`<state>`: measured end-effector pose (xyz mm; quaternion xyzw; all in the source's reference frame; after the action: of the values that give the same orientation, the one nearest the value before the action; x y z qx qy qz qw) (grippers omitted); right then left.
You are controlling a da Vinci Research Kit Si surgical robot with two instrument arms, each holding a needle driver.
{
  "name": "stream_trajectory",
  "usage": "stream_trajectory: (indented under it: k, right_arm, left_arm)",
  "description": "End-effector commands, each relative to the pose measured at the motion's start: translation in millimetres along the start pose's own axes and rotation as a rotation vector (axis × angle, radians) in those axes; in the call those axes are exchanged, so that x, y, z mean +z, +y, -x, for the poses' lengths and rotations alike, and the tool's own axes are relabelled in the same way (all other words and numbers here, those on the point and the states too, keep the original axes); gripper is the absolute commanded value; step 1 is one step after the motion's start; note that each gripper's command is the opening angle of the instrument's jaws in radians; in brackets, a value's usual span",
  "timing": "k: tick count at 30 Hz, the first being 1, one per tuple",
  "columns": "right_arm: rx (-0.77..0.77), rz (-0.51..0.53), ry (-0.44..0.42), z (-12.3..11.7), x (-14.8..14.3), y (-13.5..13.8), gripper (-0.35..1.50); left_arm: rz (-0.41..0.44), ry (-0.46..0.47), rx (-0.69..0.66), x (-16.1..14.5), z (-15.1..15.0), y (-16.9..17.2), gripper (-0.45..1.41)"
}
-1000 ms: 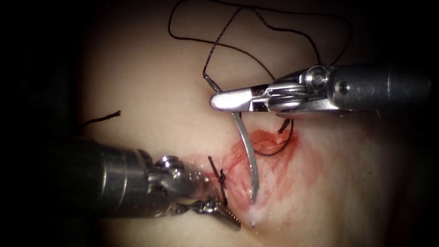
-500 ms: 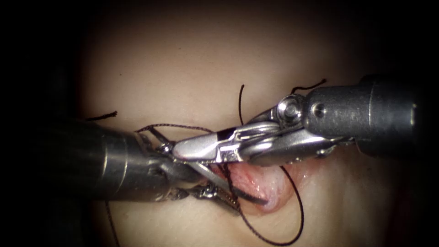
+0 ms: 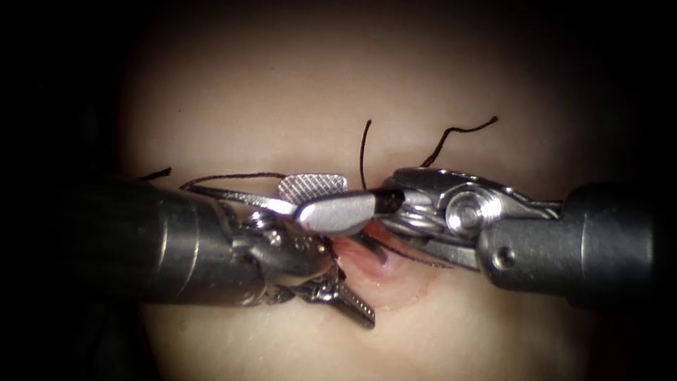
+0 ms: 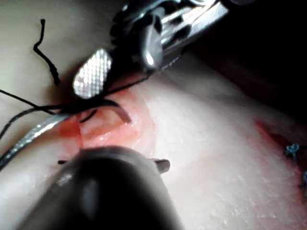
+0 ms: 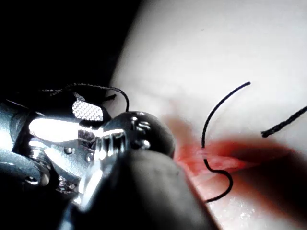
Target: Wound Closure
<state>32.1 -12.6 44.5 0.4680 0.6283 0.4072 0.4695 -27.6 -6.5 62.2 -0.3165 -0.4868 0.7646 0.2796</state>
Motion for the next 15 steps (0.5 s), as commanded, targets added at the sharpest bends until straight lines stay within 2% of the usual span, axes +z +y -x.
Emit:
stream_trajectory:
  k: [1, 5, 7, 9, 12, 15]
  right_arm:
    - [-0.035, 0.005, 0.017, -2.4, 0.8, -0.4, 1.38]
    - [-0.159, 0.012, 0.049, -7.0, 0.0, -3.1, 1.43]
    - [-0.231, 0.014, 0.062, -9.6, -0.5, -4.6, 1.31]
    - [-0.289, 0.023, 0.079, -12.1, -0.7, -5.9, 1.31]
    - [-0.354, 0.04, 0.098, -14.6, -0.7, -7.1, 1.3]
    - [-0.439, 0.051, 0.109, -16.4, -0.9, -8.6, 1.04]
  left_arm:
    - [-0.002, 0.001, 0.0, 0.5, -0.1, -0.4, 0.09]
    - [-0.004, 0.012, -0.002, -0.1, -0.2, -0.1, 0.15]
    - [-0.005, 0.019, -0.004, -0.6, -0.3, 0.0, 0.2]
    - [-0.006, 0.025, -0.005, -0.9, -0.4, 0.0, 0.24]
    - [-0.009, 0.03, -0.005, -1.2, -0.4, -0.1, 0.26]
    - [-0.008, 0.03, -0.005, -1.3, -0.4, -0.2, 0.27]
